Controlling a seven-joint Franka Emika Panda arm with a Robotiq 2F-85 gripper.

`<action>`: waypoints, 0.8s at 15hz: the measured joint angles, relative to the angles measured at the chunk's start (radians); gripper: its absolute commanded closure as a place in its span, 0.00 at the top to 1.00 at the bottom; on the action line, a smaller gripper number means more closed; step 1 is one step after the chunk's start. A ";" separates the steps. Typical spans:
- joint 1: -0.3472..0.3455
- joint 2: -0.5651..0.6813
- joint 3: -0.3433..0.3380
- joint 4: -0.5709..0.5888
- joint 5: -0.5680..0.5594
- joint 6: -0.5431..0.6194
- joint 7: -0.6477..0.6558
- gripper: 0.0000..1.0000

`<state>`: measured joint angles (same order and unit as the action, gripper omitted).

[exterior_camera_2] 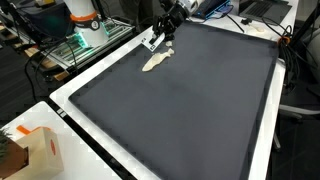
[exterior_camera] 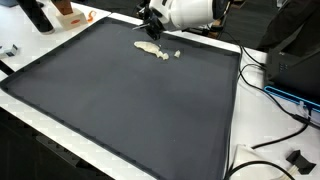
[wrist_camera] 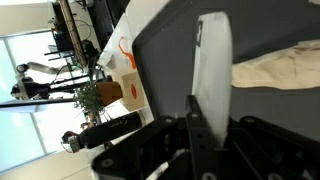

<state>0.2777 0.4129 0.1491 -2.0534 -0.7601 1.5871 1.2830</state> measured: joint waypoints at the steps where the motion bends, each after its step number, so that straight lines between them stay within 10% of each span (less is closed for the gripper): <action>1: 0.000 -0.003 0.002 -0.002 -0.002 0.014 -0.011 0.01; 12: -0.002 -0.133 0.009 -0.113 -0.004 0.185 -0.128 0.01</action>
<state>0.2757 0.2804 0.1581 -2.1662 -0.7638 1.7721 1.1551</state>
